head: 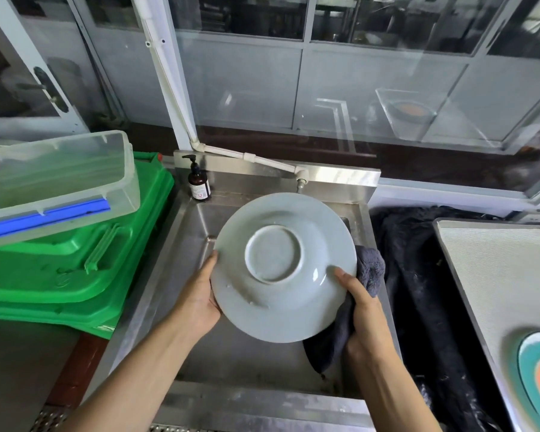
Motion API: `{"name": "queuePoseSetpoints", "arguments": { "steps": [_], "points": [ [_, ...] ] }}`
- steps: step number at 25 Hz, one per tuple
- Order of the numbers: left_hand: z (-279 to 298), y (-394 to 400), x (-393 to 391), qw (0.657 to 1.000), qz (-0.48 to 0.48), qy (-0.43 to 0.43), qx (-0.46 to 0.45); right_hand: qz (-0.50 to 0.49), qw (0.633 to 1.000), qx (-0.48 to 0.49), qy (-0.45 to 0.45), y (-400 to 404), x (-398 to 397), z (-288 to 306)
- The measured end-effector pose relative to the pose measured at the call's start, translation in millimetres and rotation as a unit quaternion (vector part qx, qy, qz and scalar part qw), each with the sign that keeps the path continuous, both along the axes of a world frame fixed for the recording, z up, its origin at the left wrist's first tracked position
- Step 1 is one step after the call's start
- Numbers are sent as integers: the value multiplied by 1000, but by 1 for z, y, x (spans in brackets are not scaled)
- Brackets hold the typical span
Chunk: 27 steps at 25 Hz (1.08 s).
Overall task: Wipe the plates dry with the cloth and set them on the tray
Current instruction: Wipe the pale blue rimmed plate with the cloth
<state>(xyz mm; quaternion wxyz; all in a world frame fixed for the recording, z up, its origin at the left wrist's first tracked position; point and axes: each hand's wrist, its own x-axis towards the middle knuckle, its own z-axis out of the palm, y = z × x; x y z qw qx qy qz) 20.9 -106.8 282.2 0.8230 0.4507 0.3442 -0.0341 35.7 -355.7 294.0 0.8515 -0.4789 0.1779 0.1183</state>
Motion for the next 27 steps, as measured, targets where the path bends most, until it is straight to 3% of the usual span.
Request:
{"name": "queuePoseSetpoints", "arguments": {
  "steps": [3,6,11,15,19,24,27],
  "points": [
    [14,-5,3,997,-24,-68,-30,9,999,24,38,-4,2,-5],
    [31,-14,7,997,-28,-68,-23,-5,999,2,32,-9,4,-11],
    [55,-23,14,999,4,-30,30,-100,975,-195,47,-14,7,-14],
    [65,-29,7,992,10,-23,127,-99,946,-307,-22,-19,21,1],
    [76,-36,0,983,-22,-69,168,-73,894,-410,-168,-8,37,17],
    [82,-38,1,953,-74,-104,276,-37,881,-403,-245,23,49,28],
    [85,-34,3,932,-77,-91,343,14,846,-432,-312,41,46,36]
  ]
}}
